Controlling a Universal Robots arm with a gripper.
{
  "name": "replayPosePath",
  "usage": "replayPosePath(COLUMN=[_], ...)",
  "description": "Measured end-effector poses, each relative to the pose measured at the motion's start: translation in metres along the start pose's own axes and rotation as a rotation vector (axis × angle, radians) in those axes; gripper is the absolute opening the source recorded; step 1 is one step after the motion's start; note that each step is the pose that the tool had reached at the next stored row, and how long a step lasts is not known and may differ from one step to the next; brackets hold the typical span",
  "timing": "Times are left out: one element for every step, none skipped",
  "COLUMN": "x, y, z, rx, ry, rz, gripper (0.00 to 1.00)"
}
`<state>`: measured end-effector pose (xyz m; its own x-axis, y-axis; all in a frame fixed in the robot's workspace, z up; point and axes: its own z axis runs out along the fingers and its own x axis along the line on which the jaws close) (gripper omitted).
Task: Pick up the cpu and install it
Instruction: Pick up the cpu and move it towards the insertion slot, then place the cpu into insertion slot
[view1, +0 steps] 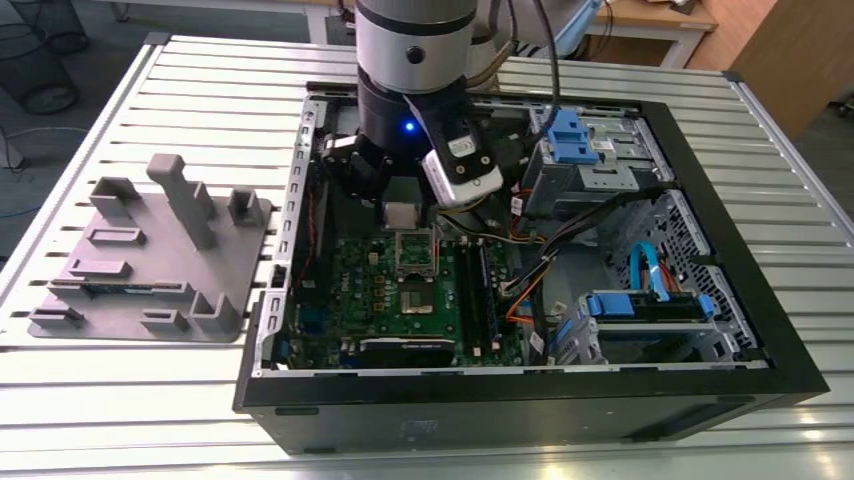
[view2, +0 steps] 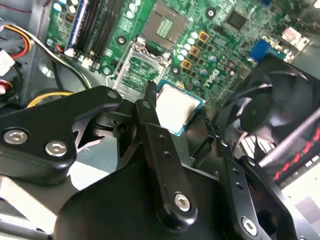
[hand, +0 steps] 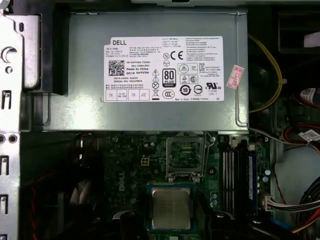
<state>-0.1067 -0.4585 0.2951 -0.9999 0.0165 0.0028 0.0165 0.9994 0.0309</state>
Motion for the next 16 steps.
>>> replayPosePath(x=[-0.0024, -0.0050, -0.0076, -0.0101, -0.0122, -0.0140, -0.0156, -0.0167, -0.0171, -0.0172, -0.0172, -0.0174, -0.0176, -0.0176, -0.0176, -0.0176], y=[-0.0009, -0.0018, -0.0028, -0.0040, -0.0051, -0.0063, -0.0077, -0.0085, -0.0088, -0.0089, -0.0089, -0.0089, -0.0090, -0.0089, -0.0090, -0.0092], z=[0.0007, 0.0014, 0.0021, 0.0030, 0.0040, 0.0048, 0.0058, 0.0068, 0.0073, 0.0073, 0.0073, 0.0082, 0.0090, 0.0091, 0.0092, 0.0093], rx=[0.0001, 0.0001, 0.0002, 0.0002, 0.0000, 0.0002, 0.0001, -0.0001, -0.0002, 0.0000, 0.0000, 0.0001, 0.0001, 0.0001, -0.0001, -0.0003], ry=[0.0001, 0.0001, 0.0002, 0.0002, 0.0003, 0.0003, 0.0003, 0.0002, 0.0001, 0.0002, 0.0002, 0.0003, 0.0002, 0.0003, 0.0002, 0.0001], rz=[0.000, 0.000, 0.000, 0.000, 0.000, 0.000, 0.000, 0.000, 0.000, 0.000, 0.000, 0.000, 0.000, 0.000, 0.000, 0.000], gripper=[0.47, 0.47, 0.47, 0.47, 0.47, 0.47, 0.47, 0.47, 0.47, 0.47, 0.47, 0.47, 0.47, 0.47, 0.47, 0.47])
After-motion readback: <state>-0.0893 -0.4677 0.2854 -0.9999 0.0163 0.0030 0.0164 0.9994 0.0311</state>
